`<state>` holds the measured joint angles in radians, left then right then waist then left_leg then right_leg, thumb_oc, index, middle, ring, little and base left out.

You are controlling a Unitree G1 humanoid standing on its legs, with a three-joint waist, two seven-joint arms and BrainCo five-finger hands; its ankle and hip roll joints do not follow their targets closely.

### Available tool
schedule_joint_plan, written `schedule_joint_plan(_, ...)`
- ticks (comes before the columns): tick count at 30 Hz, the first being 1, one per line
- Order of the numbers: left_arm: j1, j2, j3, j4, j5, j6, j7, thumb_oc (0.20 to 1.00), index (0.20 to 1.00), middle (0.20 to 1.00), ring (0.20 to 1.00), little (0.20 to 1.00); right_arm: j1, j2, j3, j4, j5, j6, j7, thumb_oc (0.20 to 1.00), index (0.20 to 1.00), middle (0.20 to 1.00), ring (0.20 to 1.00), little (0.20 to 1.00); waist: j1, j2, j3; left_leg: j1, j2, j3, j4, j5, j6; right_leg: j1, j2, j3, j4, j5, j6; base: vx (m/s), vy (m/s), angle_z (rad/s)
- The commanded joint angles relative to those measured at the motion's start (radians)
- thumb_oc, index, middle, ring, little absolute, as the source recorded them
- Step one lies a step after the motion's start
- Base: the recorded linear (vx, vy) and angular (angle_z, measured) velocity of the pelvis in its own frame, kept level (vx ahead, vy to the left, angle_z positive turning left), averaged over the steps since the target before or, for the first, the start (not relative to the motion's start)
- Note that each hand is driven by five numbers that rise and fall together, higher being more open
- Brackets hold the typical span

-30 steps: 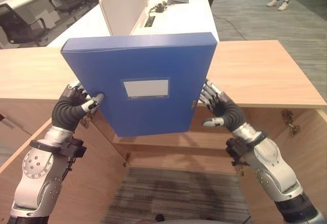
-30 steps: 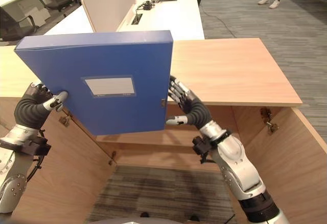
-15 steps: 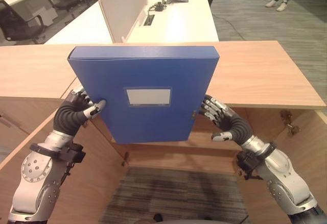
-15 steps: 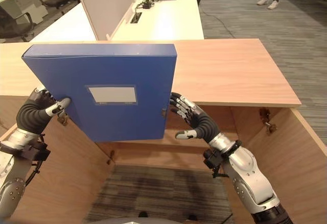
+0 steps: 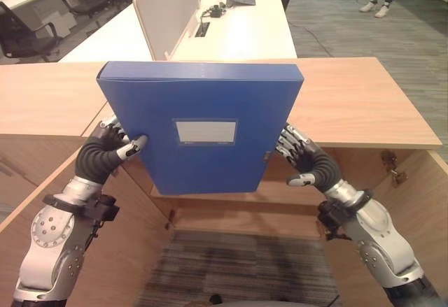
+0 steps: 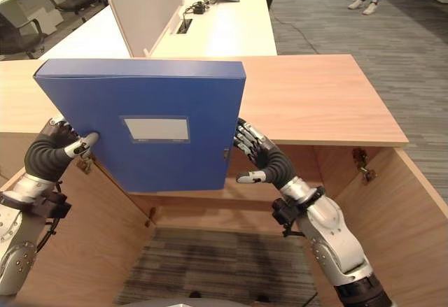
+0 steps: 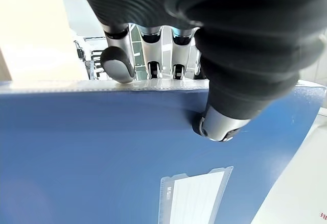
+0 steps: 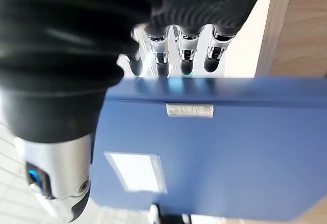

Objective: Put the empty folder in the office cabinet

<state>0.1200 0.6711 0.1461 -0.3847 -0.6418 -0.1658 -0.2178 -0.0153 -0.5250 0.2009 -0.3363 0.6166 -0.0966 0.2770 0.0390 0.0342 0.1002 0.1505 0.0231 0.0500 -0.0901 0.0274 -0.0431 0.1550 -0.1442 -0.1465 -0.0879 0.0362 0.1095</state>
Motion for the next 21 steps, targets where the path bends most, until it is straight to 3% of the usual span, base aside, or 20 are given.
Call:
schedule_joint_plan(1,-0.111,0.015,-0.008,-0.040,0.009,-0.075,0.015,0.200,0.200,0.200,0.200,0.200,-0.100,0.030,0.044,-0.020,0.008,-0.047,-0.015,1.000,1.000,1.000,1.000,1.000,-0.002,-0.026,-0.023,0.035,0.056,-0.003,0.003,-0.068,-0.039,0.025,-0.046,0.037,0.020,-0.039,0.047,0.00,0.000,0.00)
schedule_joint_plan(21,-0.178,-0.063,-0.119,-0.051,0.079,-0.069,0.039,0.200,0.200,0.200,0.200,0.200,-0.189,0.099,0.098,0.033,-0.001,-0.058,-0.064,1.000,1.000,1.000,1.000,1.000,0.001,-0.030,-0.019,0.034,0.056,0.000,0.003,-0.071,-0.039,0.026,-0.043,0.037,0.015,-0.040,0.045,0.00,0.000,0.00)
